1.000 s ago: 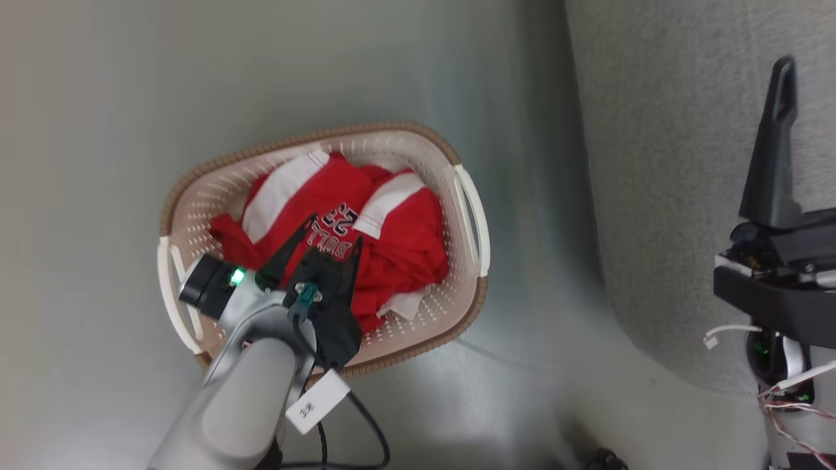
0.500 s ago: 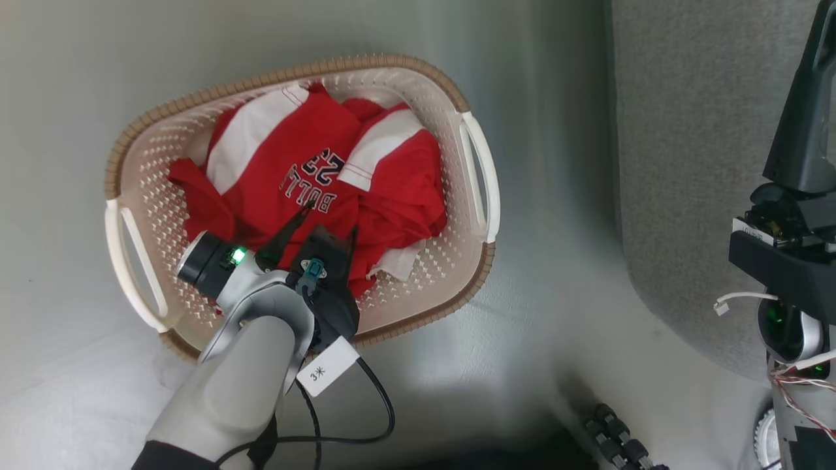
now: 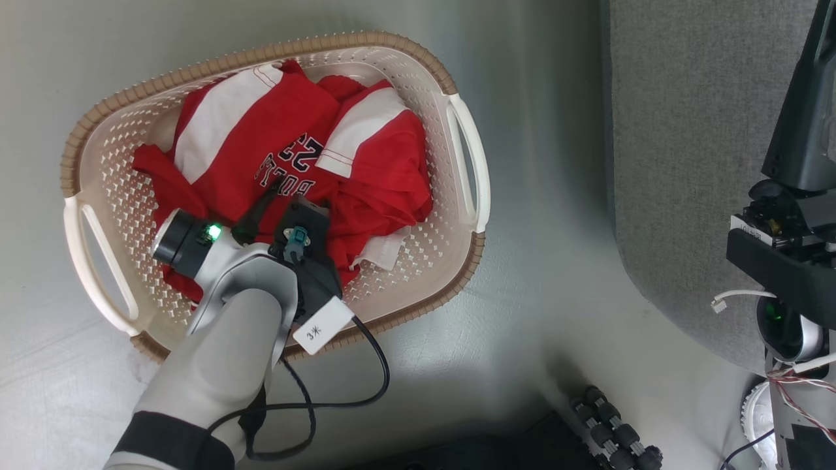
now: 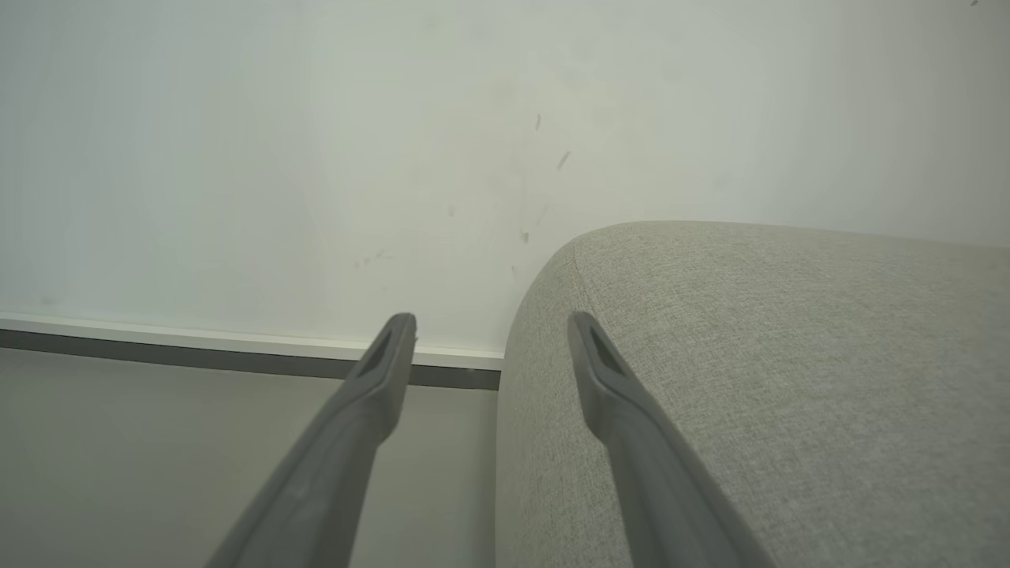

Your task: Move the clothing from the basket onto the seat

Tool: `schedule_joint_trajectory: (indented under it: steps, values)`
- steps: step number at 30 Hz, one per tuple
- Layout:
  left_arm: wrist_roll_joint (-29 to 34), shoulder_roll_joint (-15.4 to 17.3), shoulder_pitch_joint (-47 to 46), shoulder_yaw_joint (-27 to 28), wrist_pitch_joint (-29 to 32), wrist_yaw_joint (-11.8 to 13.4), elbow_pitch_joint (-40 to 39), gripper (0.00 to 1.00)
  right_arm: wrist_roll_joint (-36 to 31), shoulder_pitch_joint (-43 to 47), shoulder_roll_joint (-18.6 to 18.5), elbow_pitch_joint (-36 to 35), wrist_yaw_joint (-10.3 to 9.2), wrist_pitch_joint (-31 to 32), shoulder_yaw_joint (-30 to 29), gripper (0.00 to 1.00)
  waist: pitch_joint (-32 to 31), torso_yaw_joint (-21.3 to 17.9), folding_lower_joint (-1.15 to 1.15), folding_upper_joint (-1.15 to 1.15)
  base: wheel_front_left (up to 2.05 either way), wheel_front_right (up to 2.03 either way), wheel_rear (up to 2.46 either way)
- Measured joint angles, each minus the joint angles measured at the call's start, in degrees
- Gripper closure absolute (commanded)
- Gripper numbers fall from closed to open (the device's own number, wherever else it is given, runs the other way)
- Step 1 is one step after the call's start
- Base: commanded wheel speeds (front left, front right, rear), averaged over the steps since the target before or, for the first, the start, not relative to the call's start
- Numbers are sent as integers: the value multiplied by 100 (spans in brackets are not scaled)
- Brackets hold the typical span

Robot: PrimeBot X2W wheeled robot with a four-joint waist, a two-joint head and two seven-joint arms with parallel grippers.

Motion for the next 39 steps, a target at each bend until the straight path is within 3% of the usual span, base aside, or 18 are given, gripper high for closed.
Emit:
schedule_joint_trajectory:
  steps: [1, 3, 5, 20, 39]
  values:
    - [0, 0, -22, 8, 5, 9, 41, 0, -23, -1, 5, 1, 5, 0, 0, 0, 6, -6, 0, 0, 0, 0, 0]
    - [0, -4, -52, 23, 45, 42, 129, 58, -44, -4, 27, 2, 16, 0, 3, 0, 13, -14, 0, 0, 0, 0, 0]
    - [0, -3, -77, 32, 45, 44, 203, 100, -44, -12, 53, 4, 24, 0, 7, 0, 15, -19, 0, -1, 0, 0, 0]
    - [-445, -9, -134, -79, -465, 36, 230, 100, -54, -90, 163, 657, 119, 0, 21, 0, -357, 39, 0, -1, 0, 0, 0]
    - [-1578, -22, 24, -727, -823, -319, -1101, 100, -30, -6, 250, 2206, 303, 1, 9, 0, -1708, 433, -1, -1, 0, 0, 0]
